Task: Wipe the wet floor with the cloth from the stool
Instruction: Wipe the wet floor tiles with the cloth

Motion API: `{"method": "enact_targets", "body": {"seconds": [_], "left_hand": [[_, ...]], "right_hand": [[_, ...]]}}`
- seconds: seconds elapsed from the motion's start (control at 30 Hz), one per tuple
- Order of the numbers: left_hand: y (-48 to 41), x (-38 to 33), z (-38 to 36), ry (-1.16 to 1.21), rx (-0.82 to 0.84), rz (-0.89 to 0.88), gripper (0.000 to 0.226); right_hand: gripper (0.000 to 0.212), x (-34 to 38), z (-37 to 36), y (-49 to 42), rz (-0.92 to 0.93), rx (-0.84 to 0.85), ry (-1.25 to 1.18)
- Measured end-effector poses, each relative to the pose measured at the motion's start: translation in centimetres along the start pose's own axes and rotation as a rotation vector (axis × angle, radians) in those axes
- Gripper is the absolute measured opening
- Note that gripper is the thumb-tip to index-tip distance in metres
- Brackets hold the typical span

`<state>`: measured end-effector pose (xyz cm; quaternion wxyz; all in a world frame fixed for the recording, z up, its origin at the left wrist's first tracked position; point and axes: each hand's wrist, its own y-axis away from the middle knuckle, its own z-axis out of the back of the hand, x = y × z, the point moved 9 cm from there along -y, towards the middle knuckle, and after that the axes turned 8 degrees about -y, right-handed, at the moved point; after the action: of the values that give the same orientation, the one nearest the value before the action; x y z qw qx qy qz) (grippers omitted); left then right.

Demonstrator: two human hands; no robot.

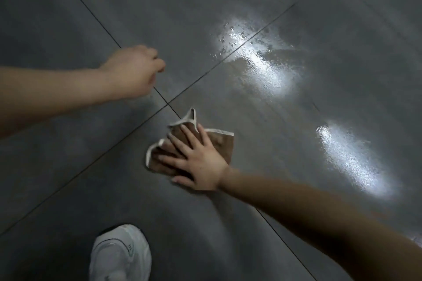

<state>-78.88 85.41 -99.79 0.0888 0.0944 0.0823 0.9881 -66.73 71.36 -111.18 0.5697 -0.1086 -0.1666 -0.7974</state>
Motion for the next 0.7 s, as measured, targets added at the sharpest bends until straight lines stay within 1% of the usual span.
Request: {"method": "enact_targets", "body": {"seconds": [0.03, 0.07, 0.1, 0.13, 0.17, 0.23, 0.27, 0.3, 0.33, 0.37, 0.4, 0.47, 0.53, 0.63, 0.7], "left_hand": [[0.4, 0.4, 0.5, 0.019, -0.006, 0.011, 0.027], [1.0, 1.3, 0.6, 0.062, -0.012, 0.054, 0.026], [1.7, 2.7, 0.3, 0.121, -0.024, 0.118, 0.025], [2.6, 4.4, -0.3, 0.189, -0.040, 0.197, 0.025], [3.6, 6.4, -1.2, 0.258, -0.059, 0.281, 0.023], [5.8, 10.1, -3.8, 0.377, -0.088, 0.457, 0.021], [7.2, 11.9, -5.2, 0.424, -0.101, 0.559, 0.020], [8.5, 13.3, -6.6, 0.459, -0.112, 0.658, 0.021], [9.8, 14.4, -7.9, 0.483, -0.119, 0.740, 0.022], [10.9, 15.1, -8.9, 0.500, -0.123, 0.798, 0.023], [11.7, 15.7, -9.8, 0.510, -0.124, 0.833, 0.023], [12.6, 16.6, -11.0, 0.519, -0.129, 0.872, 0.024], [12.6, 17.7, -11.5, 0.534, -0.147, 0.906, 0.026], [12.4, 18.7, -12.0, 0.579, -0.159, 0.988, 0.028], [12.1, 18.8, -12.2, 0.610, -0.163, 1.007, 0.029]], "right_hand": [[0.054, -0.8, -0.1, 1.3, 0.042, 0.014, 0.014], [0.053, -2.7, 0.4, 2.4, 0.042, -0.004, 0.045], [0.052, -5.5, 1.3, 3.3, -0.009, -0.043, 0.074], [0.052, -9.3, 2.7, 4.2, -0.133, -0.098, 0.084], [0.052, -13.9, 4.3, 5.2, -0.326, -0.173, 0.070], [0.057, -22.0, 7.6, 7.5, -0.833, -0.315, 0.024], [0.061, -24.5, 8.5, 8.1, -1.077, -0.351, -0.018], [0.066, -25.5, 9.0, 7.5, -1.260, -0.365, -0.069], [0.070, -25.5, 9.4, 5.4, -1.343, -0.378, -0.092], [0.073, -24.5, 9.6, 2.3, -1.333, -0.373, -0.089], [0.073, -22.7, 9.4, -1.6, -1.245, -0.350, -0.080], [0.070, -16.9, 8.0, -9.2, -0.959, -0.295, -0.065], [0.062, -10.0, 6.1, -13.1, -0.712, -0.275, -0.064], [0.052, -1.2, 3.0, -11.3, -0.461, -0.212, -0.095], [0.054, 2.7, 0.7, -8.1, -0.319, -0.072, -0.106]]}}
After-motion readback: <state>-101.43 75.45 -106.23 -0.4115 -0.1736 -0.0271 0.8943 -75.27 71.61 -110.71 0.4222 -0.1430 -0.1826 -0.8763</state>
